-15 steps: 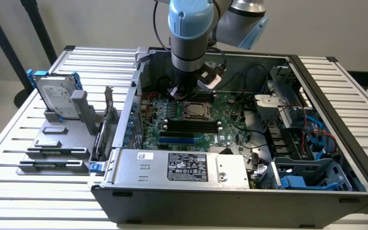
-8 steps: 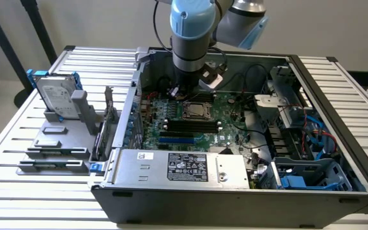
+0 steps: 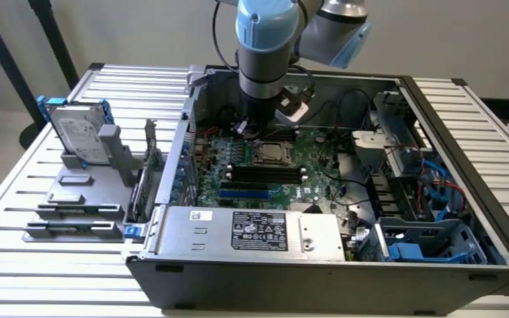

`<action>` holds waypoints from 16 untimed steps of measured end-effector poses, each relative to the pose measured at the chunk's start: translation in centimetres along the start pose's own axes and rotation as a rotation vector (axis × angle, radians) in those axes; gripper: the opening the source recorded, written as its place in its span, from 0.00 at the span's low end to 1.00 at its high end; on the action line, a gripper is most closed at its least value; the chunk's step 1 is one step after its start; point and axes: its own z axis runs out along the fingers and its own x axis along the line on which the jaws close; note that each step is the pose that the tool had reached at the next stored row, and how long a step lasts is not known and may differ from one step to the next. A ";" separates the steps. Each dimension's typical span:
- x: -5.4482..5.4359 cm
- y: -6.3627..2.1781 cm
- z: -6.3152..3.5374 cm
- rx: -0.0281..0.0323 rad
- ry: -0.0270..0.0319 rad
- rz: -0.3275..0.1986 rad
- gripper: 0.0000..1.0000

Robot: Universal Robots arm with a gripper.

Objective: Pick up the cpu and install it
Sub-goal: 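Install the first cpu locking lever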

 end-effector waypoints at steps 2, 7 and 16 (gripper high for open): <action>0.1 0.10 0.01 0.0010 -0.0008 -0.004 0.11; 0.4 0.51 0.04 0.0034 -0.0023 -0.012 0.11; 0.9 1.03 0.17 0.0072 -0.0056 -0.026 0.11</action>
